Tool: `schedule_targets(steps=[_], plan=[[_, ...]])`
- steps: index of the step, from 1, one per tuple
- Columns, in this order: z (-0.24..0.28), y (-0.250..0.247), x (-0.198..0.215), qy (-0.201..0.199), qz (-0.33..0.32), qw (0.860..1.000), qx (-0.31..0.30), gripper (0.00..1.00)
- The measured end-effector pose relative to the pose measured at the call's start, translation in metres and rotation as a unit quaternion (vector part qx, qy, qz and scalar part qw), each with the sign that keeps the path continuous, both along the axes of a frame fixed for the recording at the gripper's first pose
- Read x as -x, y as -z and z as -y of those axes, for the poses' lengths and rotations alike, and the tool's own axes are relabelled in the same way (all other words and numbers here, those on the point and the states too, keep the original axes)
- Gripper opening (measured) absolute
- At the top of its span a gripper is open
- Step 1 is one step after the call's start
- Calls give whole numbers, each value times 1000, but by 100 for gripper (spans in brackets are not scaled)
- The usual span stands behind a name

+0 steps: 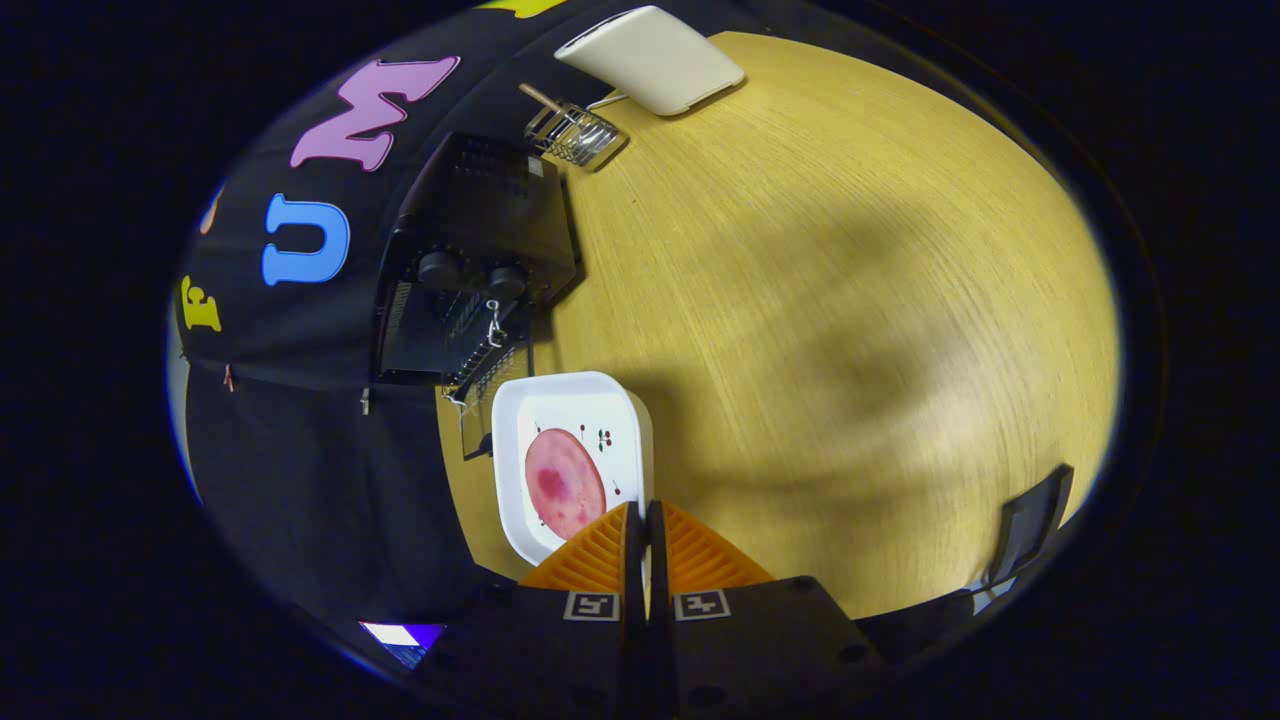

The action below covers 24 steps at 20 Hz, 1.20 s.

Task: Open the toaster oven, put the food inside, and close the toaster oven door.

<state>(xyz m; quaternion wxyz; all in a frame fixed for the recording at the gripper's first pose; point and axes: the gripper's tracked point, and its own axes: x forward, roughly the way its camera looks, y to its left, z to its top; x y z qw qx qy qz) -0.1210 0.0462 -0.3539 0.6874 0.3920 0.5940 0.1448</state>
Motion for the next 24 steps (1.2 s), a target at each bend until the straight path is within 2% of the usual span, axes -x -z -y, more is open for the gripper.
schedule_targets(steps=[5, 13, 19, 24], plan=[[-63, -30, 5, 34, -7, 999, -16, 5], [-166, -43, -45, 154, -27, 988, -18, 5], [-213, -33, -102, 252, -44, 967, -14, 5], [-228, -21, -150, 357, -61, 932, -4, 5]])
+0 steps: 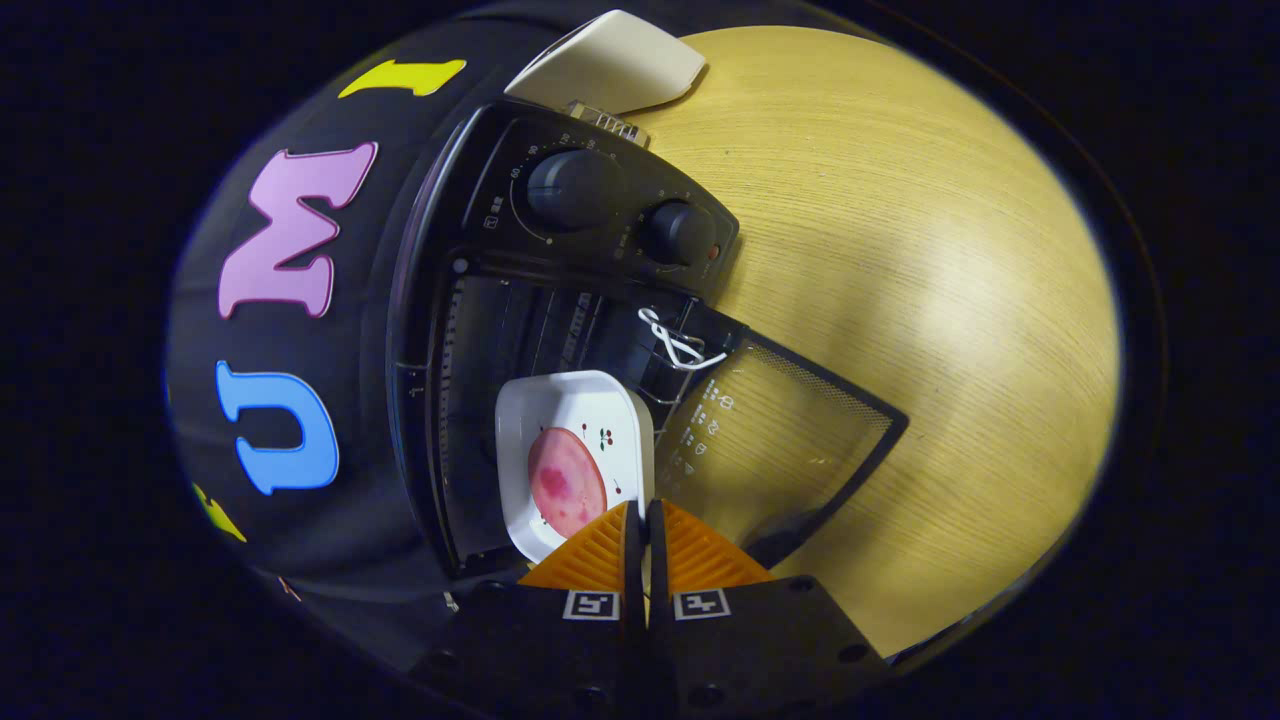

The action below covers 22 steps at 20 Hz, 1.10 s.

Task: Open the toaster oven, put the food inside, and close the toaster oven door.

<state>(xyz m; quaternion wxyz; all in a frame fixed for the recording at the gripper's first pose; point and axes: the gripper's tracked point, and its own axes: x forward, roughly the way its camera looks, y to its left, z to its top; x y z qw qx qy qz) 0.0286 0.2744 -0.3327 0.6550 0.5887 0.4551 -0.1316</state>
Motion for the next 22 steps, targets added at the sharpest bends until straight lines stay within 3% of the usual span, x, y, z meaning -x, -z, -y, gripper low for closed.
schedule_targets(steps=[3, 10, 15, 19, 22], plan=[[-10, 4, -20, 46, -8, 999, -1, 5], [-27, 17, -50, 93, -11, 995, 14, 5], [-35, 18, -68, 136, -3, 991, -13, 6], [-40, 13, -70, 135, 10, 990, -38, 15], [-40, 8, -60, 112, 20, 993, -39, 37]])
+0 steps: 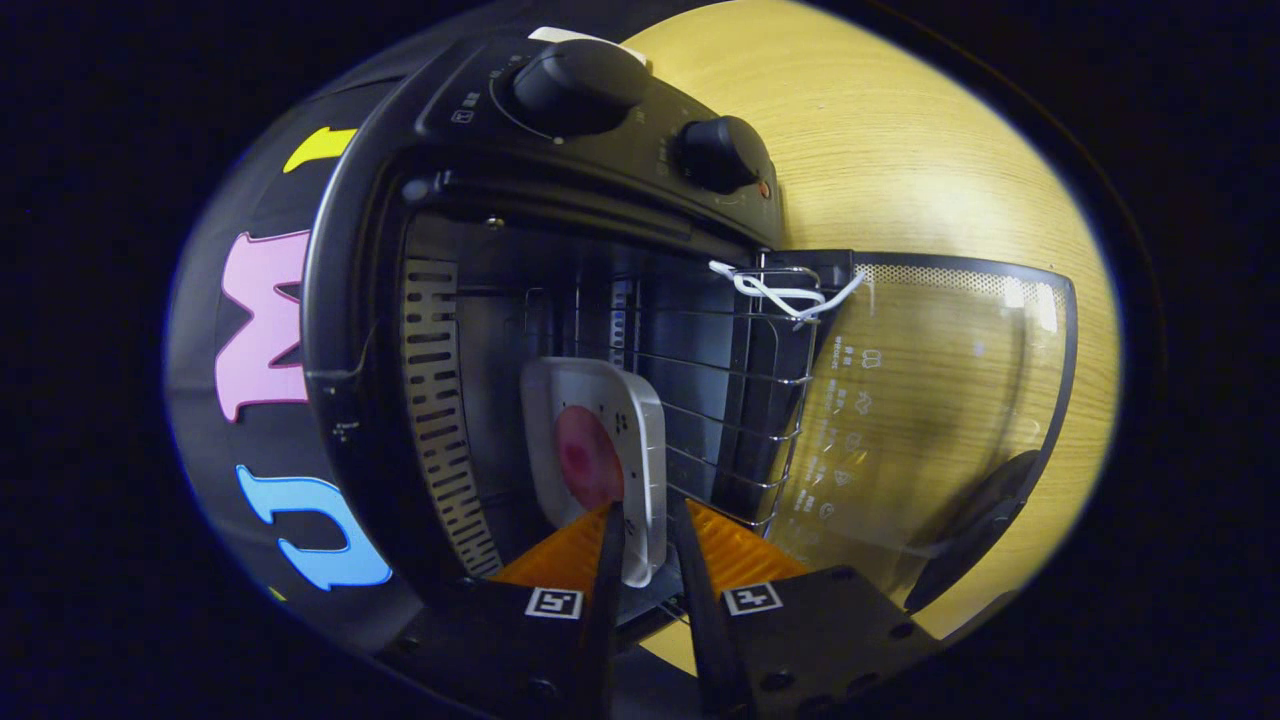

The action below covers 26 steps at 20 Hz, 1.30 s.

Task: Open the toaster oven, put the food inside, and close the toaster oven door.

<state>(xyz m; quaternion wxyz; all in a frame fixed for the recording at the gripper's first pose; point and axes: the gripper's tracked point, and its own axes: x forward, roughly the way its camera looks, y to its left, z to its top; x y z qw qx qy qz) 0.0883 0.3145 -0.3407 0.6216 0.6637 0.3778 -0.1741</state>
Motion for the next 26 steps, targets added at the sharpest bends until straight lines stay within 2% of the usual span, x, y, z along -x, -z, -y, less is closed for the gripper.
schedule_targets(steps=[2, 3, 4, 6, 11, 14, 16, 19, 24, 26], plan=[[1, -7, 5, -20, 20, 1000, 3, 51], [1, -15, 13, -35, 29, 999, 9, 69], [0, -18, 20, -52, 33, 998, 13, 75], [2, -24, 33, -83, 45, 995, 32, 98], [11, -50, 65, -176, 98, 977, 71, 98], [27, -56, 85, -242, 119, 955, 123, 98], [36, -60, 96, -297, 147, 926, 180, 98], [46, -76, 112, -383, 198, 854, 292, 98], [43, -97, 152, -477, 253, 745, 393, 99], [42, -90, 174, -510, 248, 718, 403, 99]])
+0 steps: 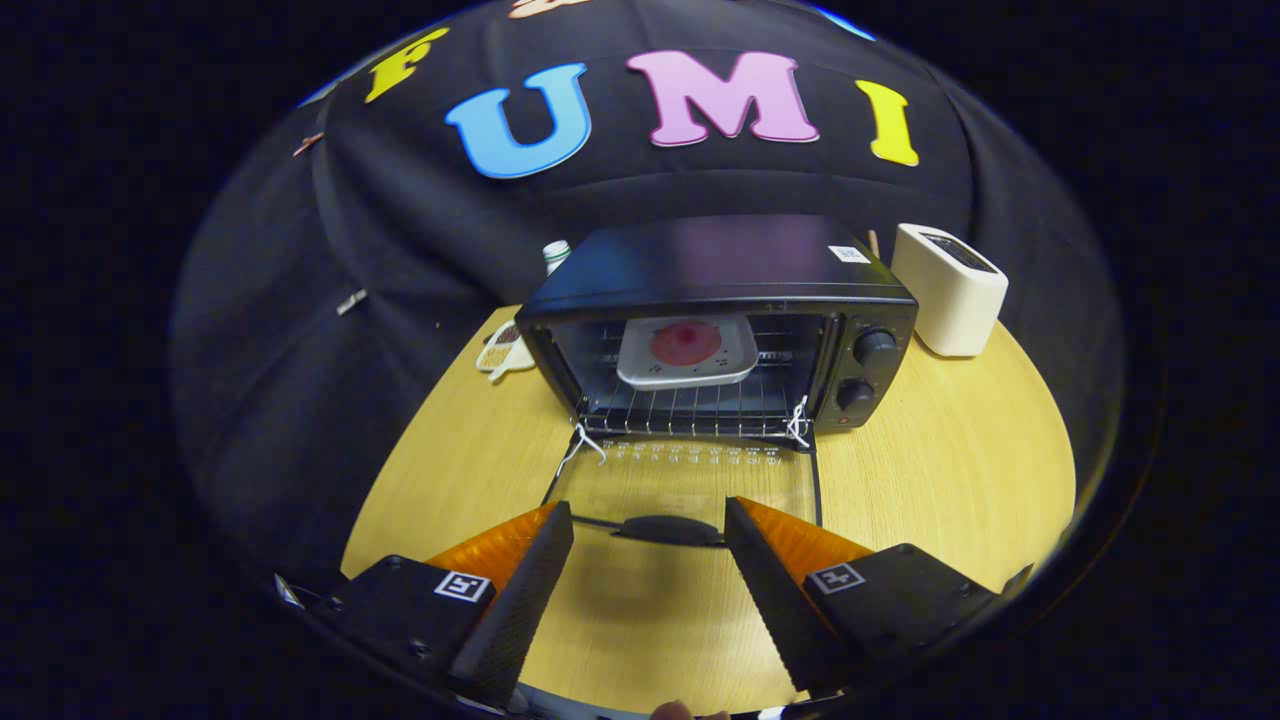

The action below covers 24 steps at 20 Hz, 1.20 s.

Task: Open the toaster oven, put the food inside, and close the toaster oven door.

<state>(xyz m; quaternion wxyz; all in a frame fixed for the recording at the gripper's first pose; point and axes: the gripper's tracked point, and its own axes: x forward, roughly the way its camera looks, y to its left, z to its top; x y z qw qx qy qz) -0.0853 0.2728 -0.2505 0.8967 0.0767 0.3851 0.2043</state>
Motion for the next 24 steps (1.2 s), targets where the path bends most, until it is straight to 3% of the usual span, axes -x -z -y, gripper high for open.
schedule_targets(steps=[5, 9, 13, 20, 24], plan=[[-8, 50, 47, -28, -79, 996, 24, 99], [-4, 96, 57, -15, -124, 990, 63, 99], [-6, 129, 46, 4, -139, 986, 95, 100], [-14, 143, -3, 91, -147, 981, 87, 99], [-14, 147, -8, 93, -144, 978, 120, 98]])
